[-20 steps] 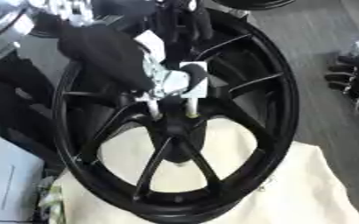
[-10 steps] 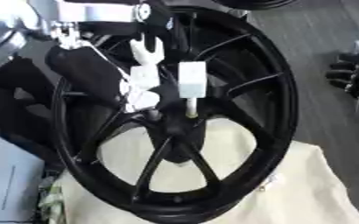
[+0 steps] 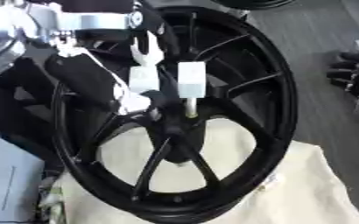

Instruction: Pull the pin out of the wheel hub.

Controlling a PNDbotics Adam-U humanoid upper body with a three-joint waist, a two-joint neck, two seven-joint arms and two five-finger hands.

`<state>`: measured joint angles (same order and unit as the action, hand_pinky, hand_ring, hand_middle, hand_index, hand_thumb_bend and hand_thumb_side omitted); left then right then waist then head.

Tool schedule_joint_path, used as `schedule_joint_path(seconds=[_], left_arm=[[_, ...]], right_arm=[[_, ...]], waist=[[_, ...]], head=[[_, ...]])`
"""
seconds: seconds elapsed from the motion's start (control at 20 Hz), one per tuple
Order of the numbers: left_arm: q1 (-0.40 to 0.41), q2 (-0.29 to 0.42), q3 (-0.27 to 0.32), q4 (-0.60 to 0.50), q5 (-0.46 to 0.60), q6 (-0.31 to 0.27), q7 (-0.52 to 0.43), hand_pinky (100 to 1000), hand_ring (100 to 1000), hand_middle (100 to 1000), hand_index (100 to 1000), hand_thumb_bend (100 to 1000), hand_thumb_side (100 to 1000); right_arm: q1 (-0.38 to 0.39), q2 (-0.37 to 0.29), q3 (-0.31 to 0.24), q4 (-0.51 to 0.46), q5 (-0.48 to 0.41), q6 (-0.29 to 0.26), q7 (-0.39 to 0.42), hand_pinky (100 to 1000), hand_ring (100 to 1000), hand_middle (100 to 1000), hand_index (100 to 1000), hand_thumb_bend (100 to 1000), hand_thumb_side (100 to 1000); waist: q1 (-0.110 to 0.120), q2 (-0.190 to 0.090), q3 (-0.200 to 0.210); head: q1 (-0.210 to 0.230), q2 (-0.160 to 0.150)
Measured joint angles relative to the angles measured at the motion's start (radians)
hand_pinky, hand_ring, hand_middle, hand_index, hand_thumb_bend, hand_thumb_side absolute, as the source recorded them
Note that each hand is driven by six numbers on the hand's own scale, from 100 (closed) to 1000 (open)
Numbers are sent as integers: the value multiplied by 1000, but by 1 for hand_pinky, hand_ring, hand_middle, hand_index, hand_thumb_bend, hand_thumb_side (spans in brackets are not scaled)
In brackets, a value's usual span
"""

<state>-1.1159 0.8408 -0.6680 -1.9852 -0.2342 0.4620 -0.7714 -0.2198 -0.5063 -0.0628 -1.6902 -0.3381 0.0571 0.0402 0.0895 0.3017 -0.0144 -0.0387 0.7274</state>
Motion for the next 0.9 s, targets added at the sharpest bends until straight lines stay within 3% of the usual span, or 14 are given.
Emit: schedule_joint_path(seconds=[0.5, 0.9], left_arm=[[17, 4, 7, 25, -31, 6, 6, 747, 664, 716, 828, 324, 348], [31, 9, 6, 51, -61, -10, -10, 718, 633, 689, 810, 347, 398]], right_arm=[[0, 0, 7, 0, 5, 4, 5, 856, 769, 724, 834, 100, 815], [-1, -1, 15, 0, 10, 6, 11, 856, 769, 724, 834, 100, 817]], waist=[[0, 0, 0], [0, 0, 0]], head=[[3, 0], [7, 0]])
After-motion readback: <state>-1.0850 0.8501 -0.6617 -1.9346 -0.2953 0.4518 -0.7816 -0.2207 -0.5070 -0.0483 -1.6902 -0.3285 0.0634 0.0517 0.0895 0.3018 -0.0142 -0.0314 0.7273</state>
